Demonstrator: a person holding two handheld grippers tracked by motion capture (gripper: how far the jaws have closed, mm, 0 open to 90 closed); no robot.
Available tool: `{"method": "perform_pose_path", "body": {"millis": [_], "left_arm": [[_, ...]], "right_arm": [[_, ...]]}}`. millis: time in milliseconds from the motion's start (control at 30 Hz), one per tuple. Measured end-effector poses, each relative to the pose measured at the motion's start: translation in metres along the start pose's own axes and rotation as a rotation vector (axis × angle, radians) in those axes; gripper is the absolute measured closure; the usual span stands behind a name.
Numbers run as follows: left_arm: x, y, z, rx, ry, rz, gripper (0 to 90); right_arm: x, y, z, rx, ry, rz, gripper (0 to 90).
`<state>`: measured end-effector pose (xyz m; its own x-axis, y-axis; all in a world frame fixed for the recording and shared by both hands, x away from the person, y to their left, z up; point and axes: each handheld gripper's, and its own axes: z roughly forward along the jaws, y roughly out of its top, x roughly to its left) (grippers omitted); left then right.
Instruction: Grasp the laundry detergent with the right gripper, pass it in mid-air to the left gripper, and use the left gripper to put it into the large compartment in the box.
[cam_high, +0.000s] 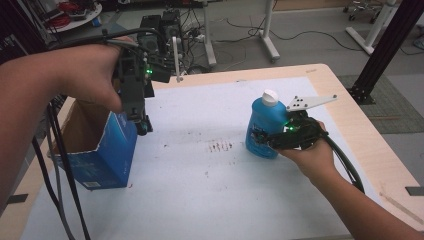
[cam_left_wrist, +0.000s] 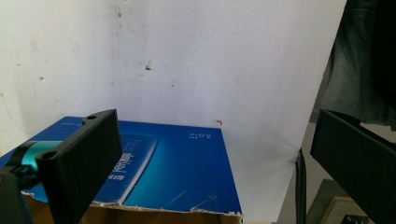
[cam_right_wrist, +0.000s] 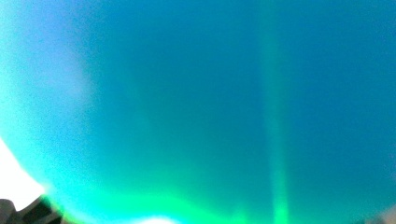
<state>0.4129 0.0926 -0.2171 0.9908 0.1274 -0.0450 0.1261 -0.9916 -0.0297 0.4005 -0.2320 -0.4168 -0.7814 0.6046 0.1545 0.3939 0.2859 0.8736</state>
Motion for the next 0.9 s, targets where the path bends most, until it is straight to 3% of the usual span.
{"method": "perform_pose_path", "body": {"millis": [300, 600, 900], "left_arm": [[0.0003, 0.002, 0.0006, 0.002, -0.001, 0.002, 1.9], [0.0001, 0.0048, 0.0018, 0.003, 0.001, 0.005, 1.9], [-0.0027, 0.0083, 0.0004, 0.004, 0.002, 0.012, 1.9]], "right_arm": [[0.0002, -0.0003, 0.0006, -0.002, 0.002, -0.015, 38.5], [0.0041, -0.0015, 0.0014, -0.022, -0.022, -0.079, 44.0], [0.006, 0.0, 0.0005, -0.016, -0.024, -0.1, 46.2]]}}
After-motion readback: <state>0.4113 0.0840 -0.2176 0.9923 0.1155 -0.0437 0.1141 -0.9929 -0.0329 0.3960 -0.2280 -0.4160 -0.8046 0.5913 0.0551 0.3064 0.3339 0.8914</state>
